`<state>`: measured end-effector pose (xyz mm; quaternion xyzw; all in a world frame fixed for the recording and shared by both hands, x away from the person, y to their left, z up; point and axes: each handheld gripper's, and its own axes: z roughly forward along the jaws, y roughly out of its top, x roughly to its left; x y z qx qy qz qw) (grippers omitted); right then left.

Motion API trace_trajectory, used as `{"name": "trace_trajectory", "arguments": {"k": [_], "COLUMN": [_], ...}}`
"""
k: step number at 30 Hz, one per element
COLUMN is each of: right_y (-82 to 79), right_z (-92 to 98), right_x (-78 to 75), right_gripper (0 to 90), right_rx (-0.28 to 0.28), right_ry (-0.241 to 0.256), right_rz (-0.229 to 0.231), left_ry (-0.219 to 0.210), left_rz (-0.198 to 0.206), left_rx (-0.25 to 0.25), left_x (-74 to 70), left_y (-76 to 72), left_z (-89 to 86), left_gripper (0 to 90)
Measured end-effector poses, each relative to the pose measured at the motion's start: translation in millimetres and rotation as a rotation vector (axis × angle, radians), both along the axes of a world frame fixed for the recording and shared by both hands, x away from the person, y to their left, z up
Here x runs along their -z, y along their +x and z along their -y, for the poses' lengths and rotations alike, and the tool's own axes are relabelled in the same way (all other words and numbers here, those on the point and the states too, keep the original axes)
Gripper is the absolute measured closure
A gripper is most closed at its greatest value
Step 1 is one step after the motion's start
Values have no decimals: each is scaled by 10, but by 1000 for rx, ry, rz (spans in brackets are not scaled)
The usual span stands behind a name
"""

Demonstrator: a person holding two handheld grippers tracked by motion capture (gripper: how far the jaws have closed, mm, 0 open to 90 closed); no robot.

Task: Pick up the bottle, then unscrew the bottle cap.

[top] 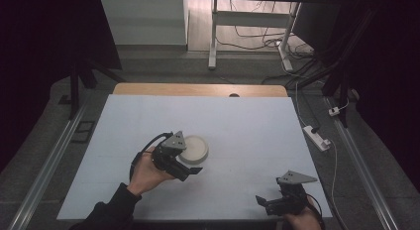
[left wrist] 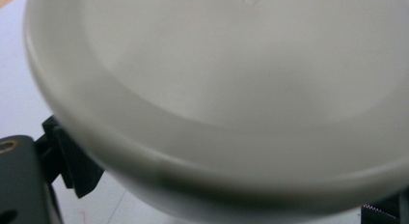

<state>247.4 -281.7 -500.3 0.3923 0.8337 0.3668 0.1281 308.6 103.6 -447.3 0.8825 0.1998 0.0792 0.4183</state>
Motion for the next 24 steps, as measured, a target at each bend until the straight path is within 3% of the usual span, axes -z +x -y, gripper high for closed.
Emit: {"name": "trace_trajectory", "arguments": {"k": [11,24], "right_y": [-17,-15], "right_z": [-6,-123], "right_x": [-23,-131], "right_gripper": [0,0], "right_rx": [-3,-82], "right_ry": [14,87], "right_rz": [27,66], "left_ry": [-4,-6], "left_rz": [-3,6], "left_rx": [8,1], "left_x": [17,17], "left_y": [-10,-9], "left_z": [8,-15], "left_gripper": [73,73]}}
